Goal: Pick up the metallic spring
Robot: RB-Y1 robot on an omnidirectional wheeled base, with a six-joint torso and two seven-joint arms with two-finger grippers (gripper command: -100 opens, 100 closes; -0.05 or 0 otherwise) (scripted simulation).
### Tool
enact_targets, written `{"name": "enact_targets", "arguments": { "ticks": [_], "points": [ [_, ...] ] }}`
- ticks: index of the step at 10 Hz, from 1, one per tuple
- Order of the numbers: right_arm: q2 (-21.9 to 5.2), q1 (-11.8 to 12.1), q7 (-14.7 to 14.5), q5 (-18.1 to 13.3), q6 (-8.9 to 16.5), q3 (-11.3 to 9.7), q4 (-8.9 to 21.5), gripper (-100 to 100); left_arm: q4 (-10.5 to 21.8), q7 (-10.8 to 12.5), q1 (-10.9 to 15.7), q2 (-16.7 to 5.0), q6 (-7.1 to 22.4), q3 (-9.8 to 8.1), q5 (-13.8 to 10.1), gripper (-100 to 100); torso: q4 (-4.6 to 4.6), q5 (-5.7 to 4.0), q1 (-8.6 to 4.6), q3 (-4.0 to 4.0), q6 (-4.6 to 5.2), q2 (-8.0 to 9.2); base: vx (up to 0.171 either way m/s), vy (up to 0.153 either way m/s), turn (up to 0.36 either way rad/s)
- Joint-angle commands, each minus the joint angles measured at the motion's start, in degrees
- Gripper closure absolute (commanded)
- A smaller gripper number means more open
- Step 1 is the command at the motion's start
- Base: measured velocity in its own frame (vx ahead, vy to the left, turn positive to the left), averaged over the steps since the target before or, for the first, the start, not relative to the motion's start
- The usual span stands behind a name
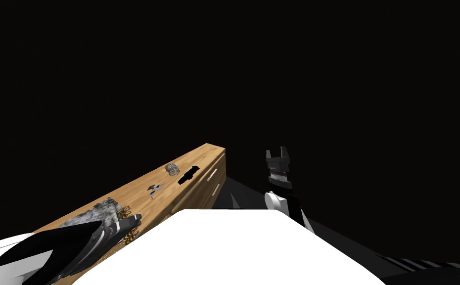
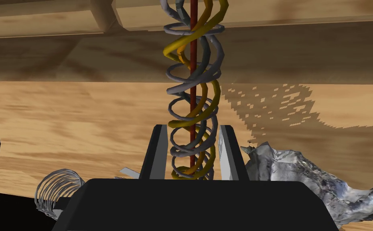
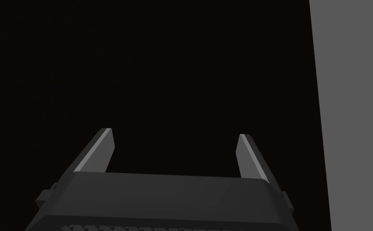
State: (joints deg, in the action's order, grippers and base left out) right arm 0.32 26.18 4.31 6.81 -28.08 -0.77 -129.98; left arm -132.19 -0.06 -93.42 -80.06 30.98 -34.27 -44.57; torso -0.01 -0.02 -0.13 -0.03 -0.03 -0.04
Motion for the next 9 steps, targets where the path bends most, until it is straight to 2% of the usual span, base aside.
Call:
{"name": "enact_targets", "arguments": {
  "ticks": [1,2,3,5,6,7,8,9],
  "points": [
    [0.0,0.0,0.0,0.0,0.0,0.0,0.0,0,0.0,0.0,0.0,0.0,0.0,0.0,0.0,100,0.0,0.0,0.0,0.0,0.0,0.0,0.0,0.0,0.0],
    [0.0,0.0,0.0,0.0,0.0,0.0,0.0,0,0.0,0.0,0.0,0.0,0.0,0.0,0.0,0,0.0,0.0,0.0,0.0,0.0,0.0,0.0,0.0,0.0],
    [0.0,0.0,0.0,0.0,0.0,0.0,0.0,0,-1.3,-0.2,-1.4,0.2,0.7,-2.24,-0.8,100,0.0,-0.01,0.0,0.01,-0.01,0.01,-0.013,0.007,0.062],
    [0.0,0.0,0.0,0.0,0.0,0.0,0.0,0,-2.5,-0.1,-2.4,0.1,1.6,-4.06,-1.4,100,0.02,-0.02,0.02,0.06,-0.04,0.1,-0.019,0.016,0.043],
    [0.0,0.0,0.0,0.0,0.0,0.0,0.0,0,-3.7,0.1,-3.3,0.0,2.5,-5.88,-1.9,100,0.03,-0.02,0.02,0.06,-0.03,0.09,-0.017,0.02,0.067],
    [0.0,0.0,0.0,0.0,0.0,0.0,0.0,0,-4.4,0.2,-3.7,-0.1,3.0,-6.8,-2.2,100,0.03,-0.03,0.02,0.06,-0.04,0.1,-0.014,0.017,0.042],
    [0.0,0.0,0.0,0.0,0.0,0.0,0.0,0,-4.0,0.1,-3.5,0.0,2.7,-6.34,-2.1,100,0.03,-0.03,0.01,0.05,-0.02,0.09,-0.005,0.006,0.003],
    [0.0,0.0,0.0,0.0,0.0,0.0,0.0,0,-4.1,0.2,-3.5,0.0,2.9,-6.46,-2.2,0,0.02,-0.02,-0.01,0.04,-0.02,0.06,0.0,0.0,0.0]
  ]
}}
